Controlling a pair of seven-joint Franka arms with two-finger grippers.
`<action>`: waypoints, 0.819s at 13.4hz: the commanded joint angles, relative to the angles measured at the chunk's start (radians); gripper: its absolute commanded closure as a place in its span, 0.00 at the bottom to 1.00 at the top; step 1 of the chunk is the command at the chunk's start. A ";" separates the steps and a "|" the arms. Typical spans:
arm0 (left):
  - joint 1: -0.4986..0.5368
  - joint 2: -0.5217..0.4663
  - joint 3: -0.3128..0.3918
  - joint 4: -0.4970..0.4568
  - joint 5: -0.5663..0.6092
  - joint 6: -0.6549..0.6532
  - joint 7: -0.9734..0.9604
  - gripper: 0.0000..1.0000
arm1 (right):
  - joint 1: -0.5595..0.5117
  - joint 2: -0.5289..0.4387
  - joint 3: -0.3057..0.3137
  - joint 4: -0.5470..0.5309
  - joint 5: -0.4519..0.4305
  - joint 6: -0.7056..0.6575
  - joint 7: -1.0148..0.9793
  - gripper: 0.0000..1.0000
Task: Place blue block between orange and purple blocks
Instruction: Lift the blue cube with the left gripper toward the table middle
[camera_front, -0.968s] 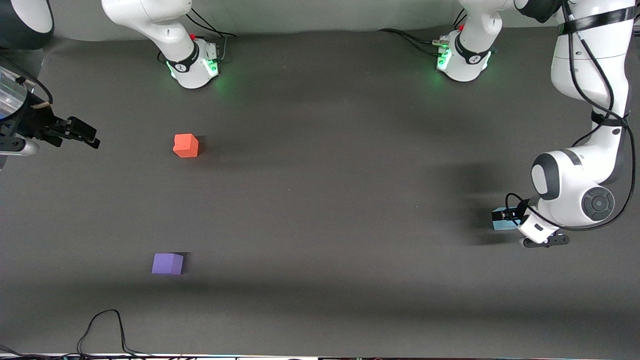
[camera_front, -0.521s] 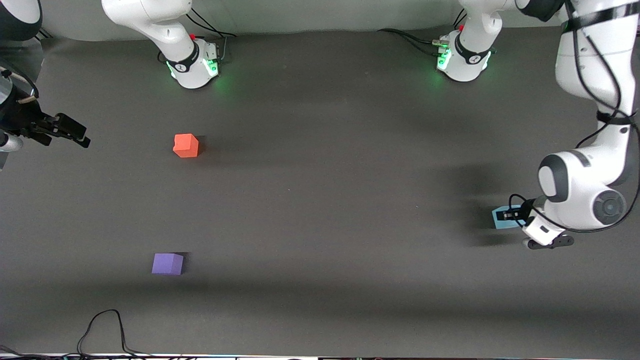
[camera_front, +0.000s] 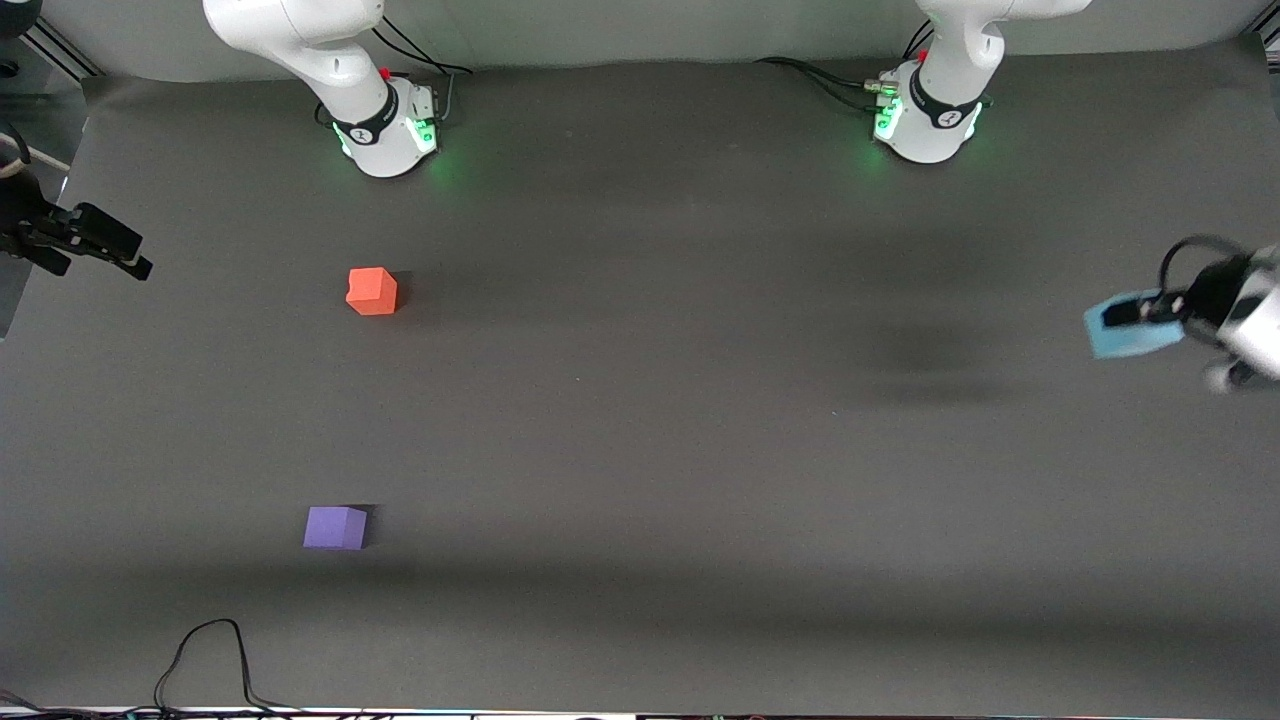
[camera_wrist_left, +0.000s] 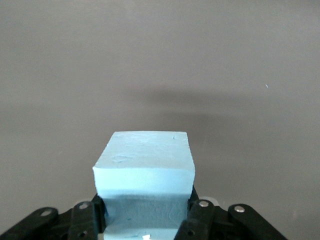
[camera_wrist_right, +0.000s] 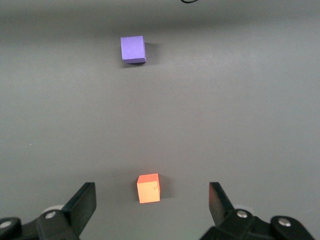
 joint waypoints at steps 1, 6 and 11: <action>-0.019 -0.102 -0.049 -0.047 0.032 -0.043 -0.084 0.87 | -0.024 0.211 -0.024 0.096 0.073 -0.046 -0.005 0.00; -0.031 -0.037 -0.346 -0.007 -0.074 0.016 -0.593 0.87 | -0.023 0.233 -0.043 0.166 0.114 -0.114 0.000 0.00; -0.152 0.222 -0.595 0.071 -0.083 0.280 -1.105 0.86 | -0.020 0.242 -0.036 0.277 0.195 -0.200 0.002 0.00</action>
